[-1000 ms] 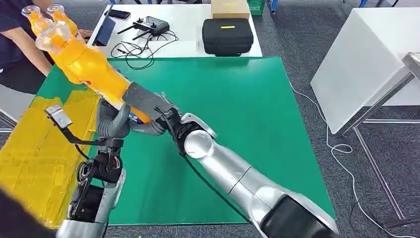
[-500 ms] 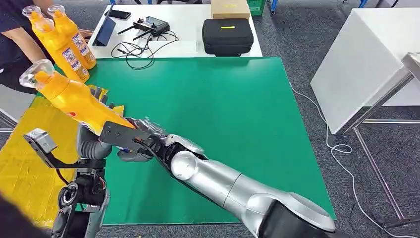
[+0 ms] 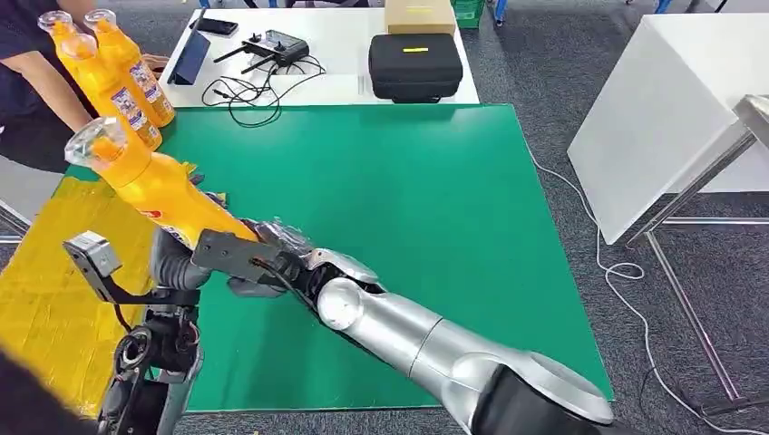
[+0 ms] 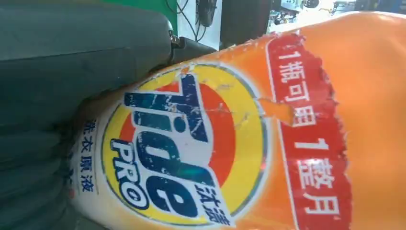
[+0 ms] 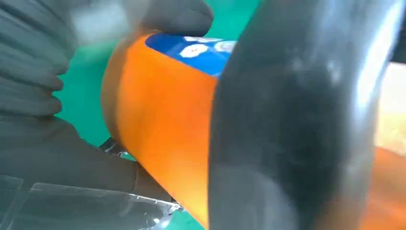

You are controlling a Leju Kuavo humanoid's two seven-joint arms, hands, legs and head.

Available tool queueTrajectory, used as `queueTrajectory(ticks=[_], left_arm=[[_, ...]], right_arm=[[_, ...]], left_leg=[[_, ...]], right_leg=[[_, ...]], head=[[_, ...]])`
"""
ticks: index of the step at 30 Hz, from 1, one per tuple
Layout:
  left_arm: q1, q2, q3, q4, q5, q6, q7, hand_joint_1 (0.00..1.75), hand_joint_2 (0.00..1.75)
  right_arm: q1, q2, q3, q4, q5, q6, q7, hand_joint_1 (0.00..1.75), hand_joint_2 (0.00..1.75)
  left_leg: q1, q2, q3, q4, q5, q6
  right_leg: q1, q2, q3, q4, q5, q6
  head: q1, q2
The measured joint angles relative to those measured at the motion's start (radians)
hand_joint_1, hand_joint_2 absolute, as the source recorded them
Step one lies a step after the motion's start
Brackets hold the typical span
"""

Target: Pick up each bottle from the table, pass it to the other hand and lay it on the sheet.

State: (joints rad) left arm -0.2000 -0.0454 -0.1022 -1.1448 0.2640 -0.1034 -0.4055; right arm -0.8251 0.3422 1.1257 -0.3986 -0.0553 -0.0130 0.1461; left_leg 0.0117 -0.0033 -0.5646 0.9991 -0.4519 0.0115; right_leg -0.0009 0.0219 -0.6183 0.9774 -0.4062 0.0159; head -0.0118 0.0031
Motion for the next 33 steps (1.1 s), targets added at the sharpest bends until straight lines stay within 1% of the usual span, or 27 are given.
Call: queueTrajectory(ticks=[5, 6, 7, 11, 16, 19, 22, 26, 28, 30, 32, 33], left_arm=[[-0.011, 0.005, -0.006, 0.018, -0.002, -0.008, 0.000, 1.75, 1.75], [-0.014, 0.006, -0.008, 0.022, -0.001, -0.008, 0.000, 1.75, 1.75], [-0.016, 0.006, -0.010, 0.026, -0.002, -0.008, 0.000, 1.75, 1.75], [-0.028, 0.013, -0.013, 0.039, -0.003, -0.009, 0.000, 1.75, 1.75], [-0.051, 0.028, -0.013, 0.040, -0.003, 0.010, -0.007, 1.75, 1.75], [-0.064, 0.039, 0.011, 0.040, -0.019, 0.046, -0.019, 1.75, 1.75], [-0.067, 0.052, 0.064, 0.039, -0.059, 0.063, -0.024, 1.75, 1.75], [-0.067, 0.061, 0.122, 0.039, -0.095, 0.086, -0.028, 1.75, 1.75], [-0.070, 0.068, 0.145, 0.043, -0.181, 0.169, -0.047, 1.75, 1.75], [-0.085, 0.086, 0.174, 0.068, -0.305, 0.287, -0.065, 1.75, 1.75], [-0.116, 0.111, 0.207, 0.125, -0.458, 0.457, -0.090, 1.75, 1.75], [-0.133, 0.123, 0.222, 0.156, -0.516, 0.519, -0.103, 1.75, 1.75]], right_arm=[[0.004, 0.002, -0.008, 0.012, 0.009, 0.000, -0.005, 1.75, 1.75], [0.004, 0.002, -0.009, 0.014, 0.010, 0.000, -0.008, 0.00, 1.75], [0.005, 0.002, -0.010, 0.017, 0.012, -0.001, -0.011, 0.00, 0.00], [0.006, 0.002, -0.016, 0.031, 0.048, -0.013, -0.035, 0.00, 0.00], [0.012, -0.001, -0.047, 0.043, 0.104, -0.053, -0.129, 0.00, 0.00], [0.024, -0.013, -0.096, 0.033, 0.169, -0.096, -0.169, 0.00, 0.00], [0.055, -0.043, -0.174, -0.018, 0.286, -0.093, -0.169, 0.00, 0.00], [0.079, -0.070, -0.287, -0.081, 0.383, -0.092, -0.165, 0.00, 0.00], [0.111, -0.089, -0.350, -0.144, 0.458, -0.079, -0.165, 0.00, 0.00], [0.159, -0.120, -0.436, -0.246, 0.514, -0.036, -0.170, 0.00, 0.00], [0.220, -0.157, -0.530, -0.370, 0.537, 0.007, -0.185, 0.00, 0.00], [0.250, -0.171, -0.567, -0.425, 0.541, 0.023, -0.191, 0.00, 0.00]], left_leg=[[0.000, 0.000, 0.000, 0.000, 0.000, 0.000], [0.000, 0.000, 0.000, 0.000, 0.000, 0.000], [0.000, 0.000, 0.000, 0.000, 0.000, 0.000], [0.000, 0.000, 0.000, 0.000, 0.000, 0.000], [0.000, 0.000, -0.001, 0.000, 0.000, 0.000], [0.000, 0.000, -0.001, 0.000, 0.000, 0.000], [0.000, 0.000, -0.001, 0.000, 0.000, 0.000], [0.001, -0.001, -0.001, 0.000, 0.000, 0.000], [0.001, -0.001, -0.001, 0.000, 0.000, 0.000], [0.001, -0.002, -0.001, 0.000, 0.000, 0.000], [0.001, -0.002, -0.002, 0.000, 0.000, 0.000], [0.001, -0.002, -0.002, 0.000, 0.000, 0.000]], right_leg=[[0.000, 0.000, 0.000, 0.000, 0.000, 0.000], [0.000, 0.000, 0.000, 0.000, 0.000, 0.000], [0.000, 0.001, 0.000, 0.000, 0.000, 0.000], [0.000, 0.001, 0.000, 0.000, 0.000, 0.000], [0.000, 0.000, 0.000, 0.000, 0.000, 0.000], [0.000, 0.000, 0.000, 0.001, 0.000, 0.000], [0.000, 0.000, 0.000, 0.001, 0.000, 0.000], [0.000, -0.001, 0.001, 0.001, 0.000, 0.000], [0.000, -0.001, 0.000, 0.001, 0.000, 0.000], [0.000, -0.001, 0.000, 0.001, 0.000, 0.000], [0.000, -0.001, 0.000, 0.000, 0.000, 0.000], [0.000, -0.001, 0.000, 0.000, 0.000, 0.000]], head=[[0.000, 0.000], [0.000, 0.000], [0.000, 0.000], [0.000, 0.000], [0.000, 0.000], [0.000, 0.000], [0.000, 0.000], [0.000, 0.000], [0.000, 0.000], [0.000, 0.000], [0.000, 0.000], [0.000, 0.000]])
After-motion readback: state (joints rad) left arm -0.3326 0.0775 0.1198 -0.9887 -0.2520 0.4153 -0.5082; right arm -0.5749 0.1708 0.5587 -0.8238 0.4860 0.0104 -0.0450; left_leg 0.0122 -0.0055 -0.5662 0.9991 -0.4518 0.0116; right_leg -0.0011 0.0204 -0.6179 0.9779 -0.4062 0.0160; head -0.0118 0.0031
